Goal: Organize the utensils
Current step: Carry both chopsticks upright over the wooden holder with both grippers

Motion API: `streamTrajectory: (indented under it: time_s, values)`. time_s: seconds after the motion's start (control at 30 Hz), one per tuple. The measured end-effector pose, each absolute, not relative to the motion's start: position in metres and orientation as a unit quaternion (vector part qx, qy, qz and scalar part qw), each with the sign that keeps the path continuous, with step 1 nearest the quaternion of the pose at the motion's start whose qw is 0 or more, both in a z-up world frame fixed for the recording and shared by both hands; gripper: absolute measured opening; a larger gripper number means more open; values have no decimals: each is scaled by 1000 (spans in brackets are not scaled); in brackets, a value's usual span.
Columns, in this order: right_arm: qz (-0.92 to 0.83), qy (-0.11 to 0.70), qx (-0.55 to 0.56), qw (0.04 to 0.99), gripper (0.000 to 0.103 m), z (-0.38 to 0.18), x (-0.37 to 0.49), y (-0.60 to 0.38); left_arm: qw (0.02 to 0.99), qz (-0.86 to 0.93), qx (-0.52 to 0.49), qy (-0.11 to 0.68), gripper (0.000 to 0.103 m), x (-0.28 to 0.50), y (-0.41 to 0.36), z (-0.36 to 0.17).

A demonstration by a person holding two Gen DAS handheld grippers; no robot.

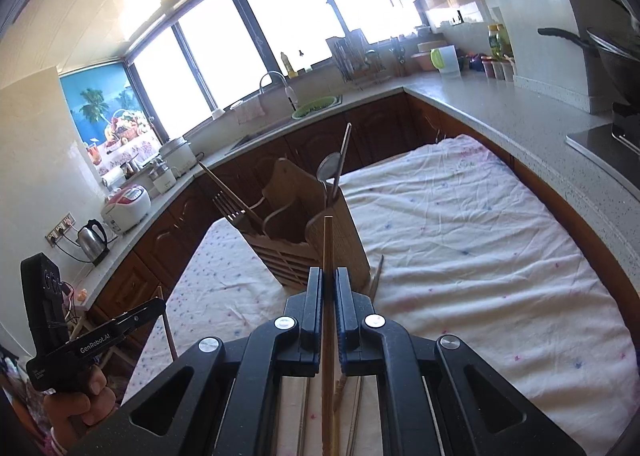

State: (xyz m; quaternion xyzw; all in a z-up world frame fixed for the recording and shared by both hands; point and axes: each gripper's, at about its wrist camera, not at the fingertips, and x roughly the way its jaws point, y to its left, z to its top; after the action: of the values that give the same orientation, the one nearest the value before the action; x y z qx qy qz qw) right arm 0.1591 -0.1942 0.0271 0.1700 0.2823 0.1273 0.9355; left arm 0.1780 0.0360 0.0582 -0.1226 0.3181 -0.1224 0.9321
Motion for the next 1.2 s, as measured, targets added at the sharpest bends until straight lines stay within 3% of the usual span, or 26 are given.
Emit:
streamTrajectory:
  time_s: [0.77,1.2]
  values:
    - [148,214,157,953,5,80,166,-188,953,-127,-111,251,4,171,42,110]
    - [137,155,144,968,5,122,207,-181,974,-124,-92,169,4,210,34,175]
